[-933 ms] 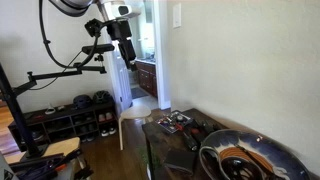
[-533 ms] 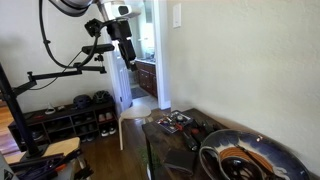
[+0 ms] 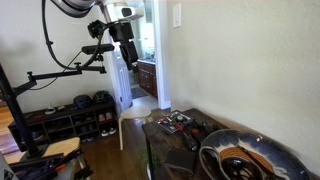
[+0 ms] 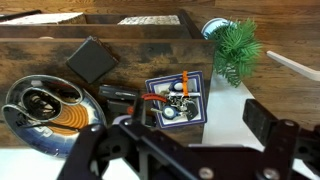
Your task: Take three black objects between the bowls and put them in the bowl on the right
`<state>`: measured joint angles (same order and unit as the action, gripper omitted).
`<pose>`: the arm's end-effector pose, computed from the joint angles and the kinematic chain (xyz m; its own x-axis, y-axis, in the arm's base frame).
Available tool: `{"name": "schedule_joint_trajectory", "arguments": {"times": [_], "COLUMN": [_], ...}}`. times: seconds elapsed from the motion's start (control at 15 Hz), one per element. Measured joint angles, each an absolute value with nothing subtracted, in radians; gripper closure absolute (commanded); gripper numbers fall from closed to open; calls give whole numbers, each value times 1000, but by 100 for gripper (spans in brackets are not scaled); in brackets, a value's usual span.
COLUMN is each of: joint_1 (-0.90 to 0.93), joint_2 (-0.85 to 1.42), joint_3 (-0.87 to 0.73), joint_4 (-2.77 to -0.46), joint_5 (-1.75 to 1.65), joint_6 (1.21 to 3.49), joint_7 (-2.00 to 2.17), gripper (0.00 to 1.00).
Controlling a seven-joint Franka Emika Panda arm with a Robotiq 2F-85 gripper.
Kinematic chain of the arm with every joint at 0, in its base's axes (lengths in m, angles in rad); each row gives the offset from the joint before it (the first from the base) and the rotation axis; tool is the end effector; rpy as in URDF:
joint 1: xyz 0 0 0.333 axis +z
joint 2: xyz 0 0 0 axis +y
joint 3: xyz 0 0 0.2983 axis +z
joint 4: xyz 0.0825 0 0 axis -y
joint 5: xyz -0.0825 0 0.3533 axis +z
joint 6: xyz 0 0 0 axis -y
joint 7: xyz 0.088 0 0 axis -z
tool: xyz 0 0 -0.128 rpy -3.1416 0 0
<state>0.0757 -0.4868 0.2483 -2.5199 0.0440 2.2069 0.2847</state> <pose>0.3752 0.1291 0.4347 0.9843 0.0000 0.1766 -0.0050 -0.9996 0.0275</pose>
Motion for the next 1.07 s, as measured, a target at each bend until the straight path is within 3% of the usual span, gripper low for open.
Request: {"name": "schedule_joint_trajectory", "arguments": {"times": [1.07], "joint_1": [75], "joint_2": [-200], "joint_3": [152], "joint_4": [-2391], "joint_5": [-33], "joint_6": [2254], "joint_7": [-6], "gripper": [0]}}
